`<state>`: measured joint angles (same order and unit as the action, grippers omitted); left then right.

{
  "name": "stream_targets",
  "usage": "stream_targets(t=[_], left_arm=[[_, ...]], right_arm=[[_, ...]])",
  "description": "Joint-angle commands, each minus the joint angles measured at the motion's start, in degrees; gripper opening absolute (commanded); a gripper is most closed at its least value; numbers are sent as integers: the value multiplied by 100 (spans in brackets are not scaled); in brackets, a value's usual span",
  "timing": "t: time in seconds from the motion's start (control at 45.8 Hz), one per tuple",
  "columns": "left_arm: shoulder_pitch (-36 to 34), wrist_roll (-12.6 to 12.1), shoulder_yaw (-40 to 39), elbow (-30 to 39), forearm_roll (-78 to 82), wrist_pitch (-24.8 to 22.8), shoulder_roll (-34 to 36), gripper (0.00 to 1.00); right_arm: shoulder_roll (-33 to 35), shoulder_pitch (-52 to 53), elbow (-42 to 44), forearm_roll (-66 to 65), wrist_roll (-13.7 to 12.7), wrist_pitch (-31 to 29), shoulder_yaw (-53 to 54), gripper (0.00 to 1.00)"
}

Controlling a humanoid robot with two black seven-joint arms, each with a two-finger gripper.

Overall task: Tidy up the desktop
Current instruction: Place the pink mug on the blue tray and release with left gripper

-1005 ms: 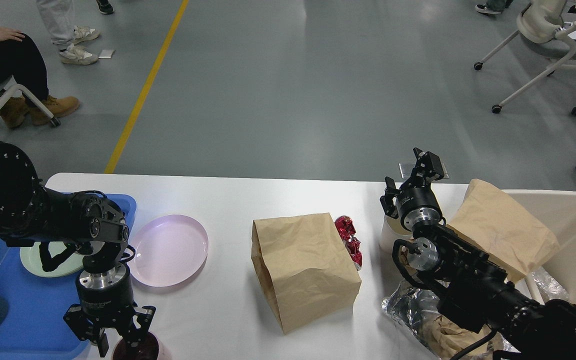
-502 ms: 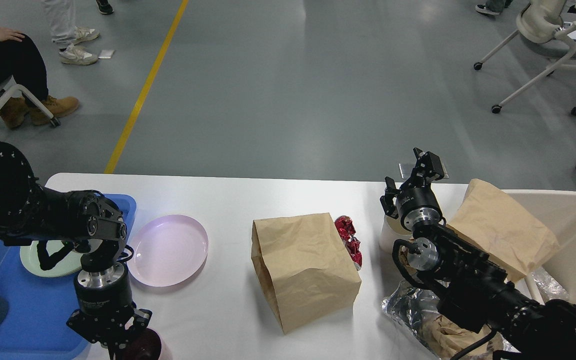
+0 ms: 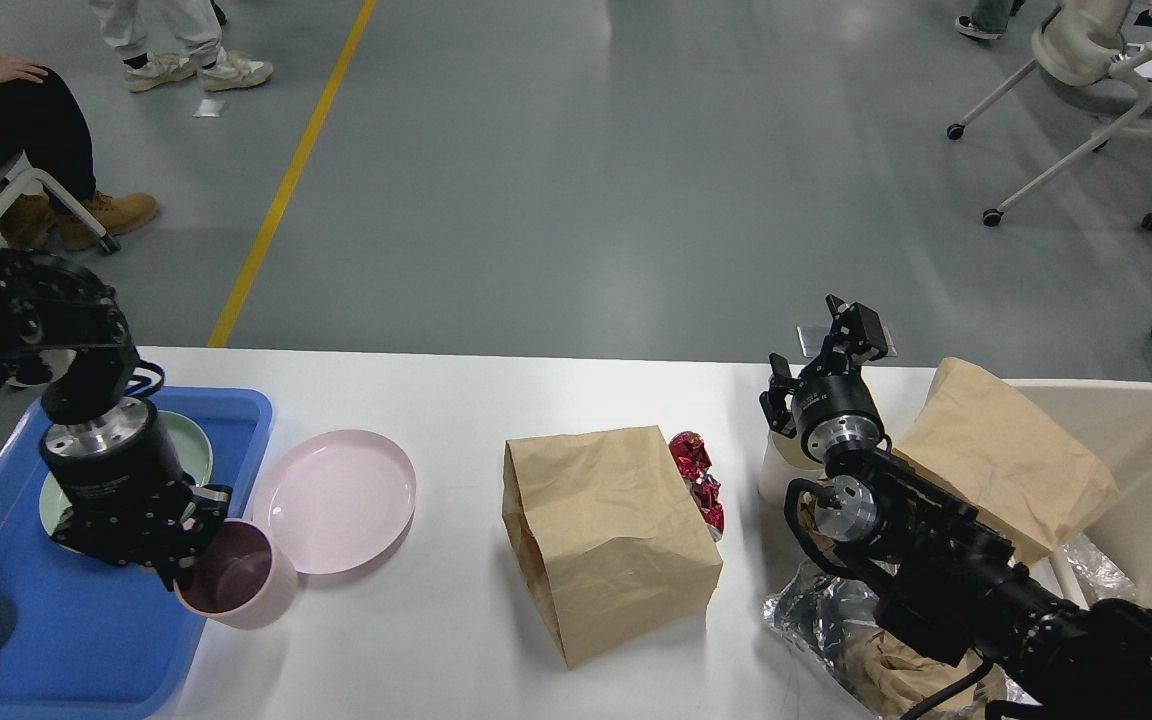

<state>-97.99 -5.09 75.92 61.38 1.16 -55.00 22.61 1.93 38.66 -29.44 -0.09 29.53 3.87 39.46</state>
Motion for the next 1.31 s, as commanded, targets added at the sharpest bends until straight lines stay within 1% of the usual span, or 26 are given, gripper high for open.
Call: stream_targets(t=[0.0, 0.175, 0.415, 0.786, 0.961, 1.18, 1.245, 1.289], left_arm=[[86, -18, 107, -213, 24, 0, 437, 0], [631, 61, 186, -793, 15, 0, 832, 0], [1176, 52, 195, -1479, 7, 0, 912, 0], [1633, 61, 116, -1682, 7, 0, 921, 0], [1695, 61, 107, -1752, 7, 0, 903, 0], [1713, 61, 89, -1752, 7, 0, 894, 12], [1713, 61, 89, -1752, 7, 0, 894, 18], [1713, 52, 107, -1752, 7, 0, 894, 24]], right_arm=[[0, -7, 0, 0, 0, 0, 0, 100], [0, 2, 0, 0, 0, 0, 0, 100], [0, 2, 0, 0, 0, 0, 0, 100], [0, 2, 0, 0, 0, 0, 0, 100], [0, 2, 0, 0, 0, 0, 0, 100], [0, -7, 0, 0, 0, 0, 0, 100], [9, -7, 0, 0, 0, 0, 0, 100], [0, 2, 0, 0, 0, 0, 0, 100]])
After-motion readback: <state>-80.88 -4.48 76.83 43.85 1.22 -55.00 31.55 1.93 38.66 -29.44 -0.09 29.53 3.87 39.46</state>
